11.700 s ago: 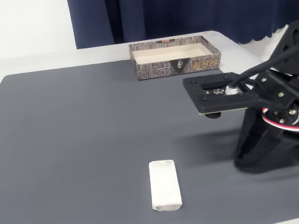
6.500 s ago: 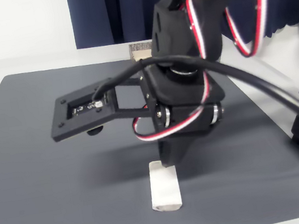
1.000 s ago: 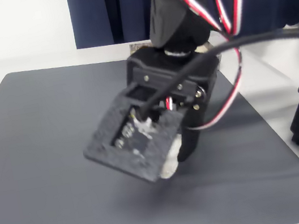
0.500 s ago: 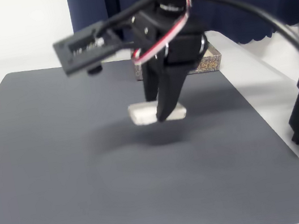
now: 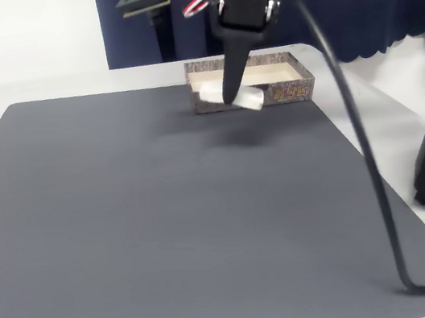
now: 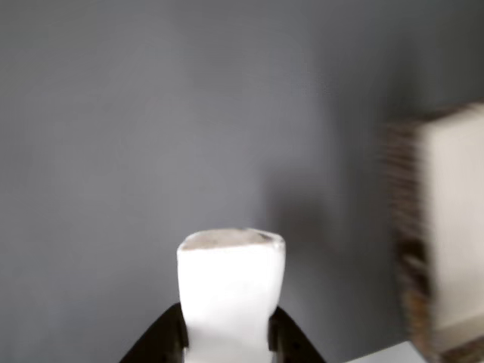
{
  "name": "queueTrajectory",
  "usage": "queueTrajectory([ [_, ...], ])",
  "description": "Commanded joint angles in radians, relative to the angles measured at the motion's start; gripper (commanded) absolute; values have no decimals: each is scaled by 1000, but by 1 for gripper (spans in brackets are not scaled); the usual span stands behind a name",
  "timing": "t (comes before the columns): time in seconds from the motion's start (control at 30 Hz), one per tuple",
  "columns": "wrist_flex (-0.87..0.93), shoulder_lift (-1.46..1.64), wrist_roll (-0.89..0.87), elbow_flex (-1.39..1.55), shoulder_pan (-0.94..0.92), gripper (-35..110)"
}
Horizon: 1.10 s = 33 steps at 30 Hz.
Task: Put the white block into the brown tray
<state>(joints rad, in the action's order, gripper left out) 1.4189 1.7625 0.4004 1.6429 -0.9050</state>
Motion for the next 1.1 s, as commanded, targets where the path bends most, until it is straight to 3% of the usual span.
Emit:
queueTrajectory([
  [0.0,11,-55,40,-100,-107,0],
  [0.47,28,-460,298,-511,-433,0],
  [0.77,49,-615,440,-805,-494,0],
  [1.07,71,-650,861,-819,-482,0],
])
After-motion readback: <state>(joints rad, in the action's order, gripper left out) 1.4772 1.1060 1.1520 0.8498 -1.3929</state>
